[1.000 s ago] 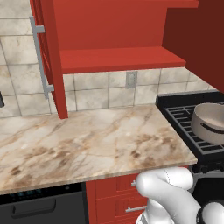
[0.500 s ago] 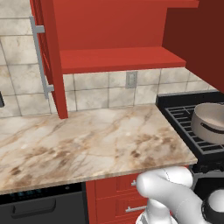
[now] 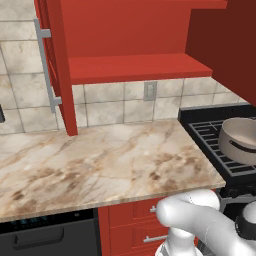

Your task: Open the cabinet and move the ladle to the pot. Then close the cabinet.

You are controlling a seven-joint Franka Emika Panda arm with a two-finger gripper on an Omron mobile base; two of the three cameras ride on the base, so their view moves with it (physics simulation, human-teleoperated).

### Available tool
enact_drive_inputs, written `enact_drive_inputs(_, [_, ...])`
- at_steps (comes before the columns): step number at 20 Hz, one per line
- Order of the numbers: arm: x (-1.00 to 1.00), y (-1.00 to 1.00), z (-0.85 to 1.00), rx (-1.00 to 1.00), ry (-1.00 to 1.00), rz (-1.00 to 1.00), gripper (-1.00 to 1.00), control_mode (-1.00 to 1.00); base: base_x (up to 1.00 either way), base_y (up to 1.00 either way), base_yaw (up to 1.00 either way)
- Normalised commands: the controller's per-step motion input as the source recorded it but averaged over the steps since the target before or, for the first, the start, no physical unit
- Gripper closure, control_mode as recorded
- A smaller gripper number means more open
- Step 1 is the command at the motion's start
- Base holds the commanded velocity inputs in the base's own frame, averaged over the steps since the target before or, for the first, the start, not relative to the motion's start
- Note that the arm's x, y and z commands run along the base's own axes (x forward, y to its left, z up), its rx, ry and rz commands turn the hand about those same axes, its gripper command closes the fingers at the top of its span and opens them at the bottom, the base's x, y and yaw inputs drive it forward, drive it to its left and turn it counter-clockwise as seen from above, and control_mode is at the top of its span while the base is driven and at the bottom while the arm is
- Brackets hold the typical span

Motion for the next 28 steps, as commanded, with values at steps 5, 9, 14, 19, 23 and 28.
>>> enact_drive_inputs(5, [0.36, -0.21, -0.18, 0.0, 0.0, 0.05, 1.0, -1.0, 0.0, 0.0, 0.0])
enact_drive_inputs(9, [0.44, -0.16, -0.22, 0.0, 0.0, 0.07, 1.0, -1.0, 0.0, 0.0, 0.0])
enact_drive_inputs(14, [0.38, -0.12, -0.25, 0.0, 0.0, 0.09, 1.0, -1.0, 0.0, 0.0, 0.0])
enact_drive_inputs(19, [0.38, -0.1, -0.25, 0.0, 0.0, 0.08, 1.0, -1.0, 0.0, 0.0, 0.0])
enact_drive_inputs(23, [0.42, -0.07, -0.27, 0.0, 0.0, 0.08, 1.0, -1.0, 0.0, 0.0, 0.0])
enact_drive_inputs(28, [0.39, -0.1, -0.28, 0.0, 0.0, 0.07, 1.0, -1.0, 0.0, 0.0, 0.0])
